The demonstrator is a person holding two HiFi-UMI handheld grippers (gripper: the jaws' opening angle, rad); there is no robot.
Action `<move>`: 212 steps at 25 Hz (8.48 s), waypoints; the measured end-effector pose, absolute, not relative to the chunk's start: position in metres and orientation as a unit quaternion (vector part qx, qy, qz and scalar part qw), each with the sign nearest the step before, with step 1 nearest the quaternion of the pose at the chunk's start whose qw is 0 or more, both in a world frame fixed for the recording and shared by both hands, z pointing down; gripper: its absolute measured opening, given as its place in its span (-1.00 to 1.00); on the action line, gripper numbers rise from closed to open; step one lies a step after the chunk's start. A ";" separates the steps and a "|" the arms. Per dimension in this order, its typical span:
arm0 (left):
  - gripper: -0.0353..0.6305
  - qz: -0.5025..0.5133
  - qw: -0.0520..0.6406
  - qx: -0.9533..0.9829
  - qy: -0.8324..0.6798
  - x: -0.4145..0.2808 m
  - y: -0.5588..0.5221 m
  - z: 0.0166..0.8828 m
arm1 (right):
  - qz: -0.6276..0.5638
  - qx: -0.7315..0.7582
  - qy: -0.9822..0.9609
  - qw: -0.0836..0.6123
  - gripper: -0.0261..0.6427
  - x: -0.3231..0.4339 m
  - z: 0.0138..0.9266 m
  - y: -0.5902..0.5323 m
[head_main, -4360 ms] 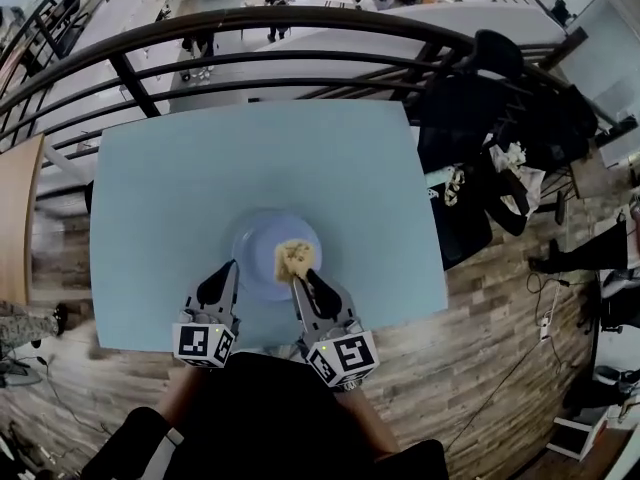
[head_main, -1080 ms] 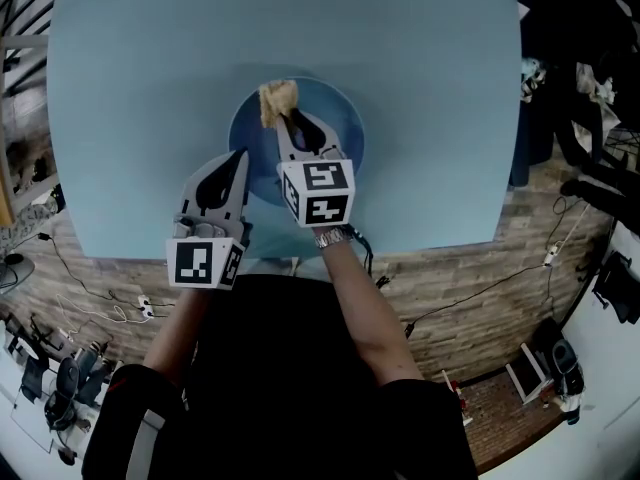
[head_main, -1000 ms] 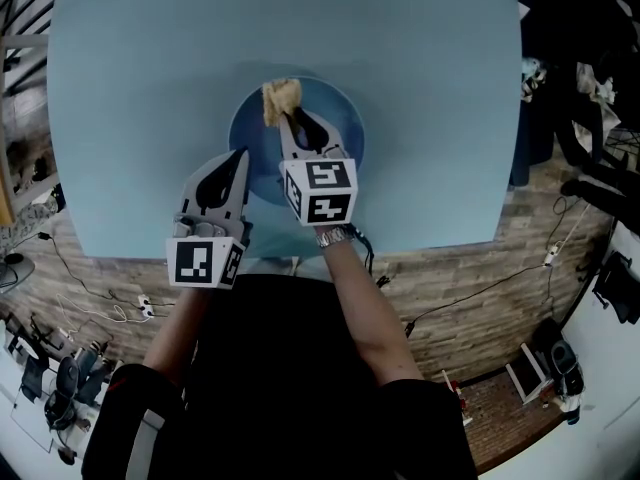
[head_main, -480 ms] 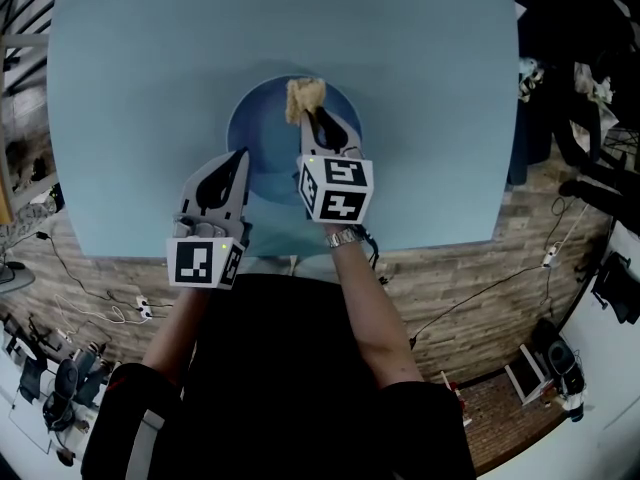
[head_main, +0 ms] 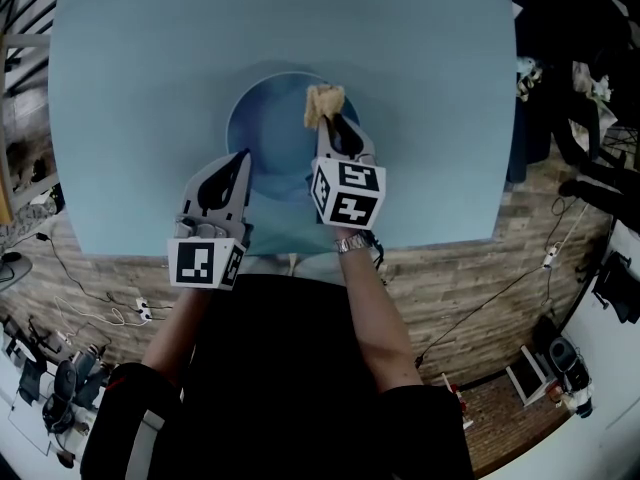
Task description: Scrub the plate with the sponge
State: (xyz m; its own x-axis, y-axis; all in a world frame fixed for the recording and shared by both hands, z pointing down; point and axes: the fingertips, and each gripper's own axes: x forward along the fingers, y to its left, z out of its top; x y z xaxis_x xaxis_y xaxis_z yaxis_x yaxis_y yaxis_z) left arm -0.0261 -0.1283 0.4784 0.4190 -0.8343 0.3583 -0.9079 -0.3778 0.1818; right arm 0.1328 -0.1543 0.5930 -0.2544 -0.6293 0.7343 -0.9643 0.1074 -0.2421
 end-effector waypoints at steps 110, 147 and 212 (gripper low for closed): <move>-0.89 0.101 0.173 0.833 -0.515 -0.005 -0.116 0.472 | 0.413 0.549 -0.662 0.300 -0.69 0.153 0.602 -0.118; -0.89 0.098 0.173 0.825 -0.530 -0.057 -0.100 0.469 | 0.410 0.465 -0.727 0.294 -0.69 0.027 0.585 -0.087; -0.89 0.107 0.174 0.828 -0.522 -0.015 -0.103 0.474 | 0.415 0.523 -0.680 0.304 -0.69 0.136 0.590 -0.087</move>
State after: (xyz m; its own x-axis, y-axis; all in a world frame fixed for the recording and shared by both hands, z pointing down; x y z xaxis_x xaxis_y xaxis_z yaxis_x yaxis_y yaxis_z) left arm -0.0154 -0.1025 0.4743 0.4324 -0.8271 0.3591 -0.9017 -0.3945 0.1773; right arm 0.1363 -0.0869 0.5900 -0.2691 -0.4578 0.8474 -0.9629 0.1089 -0.2469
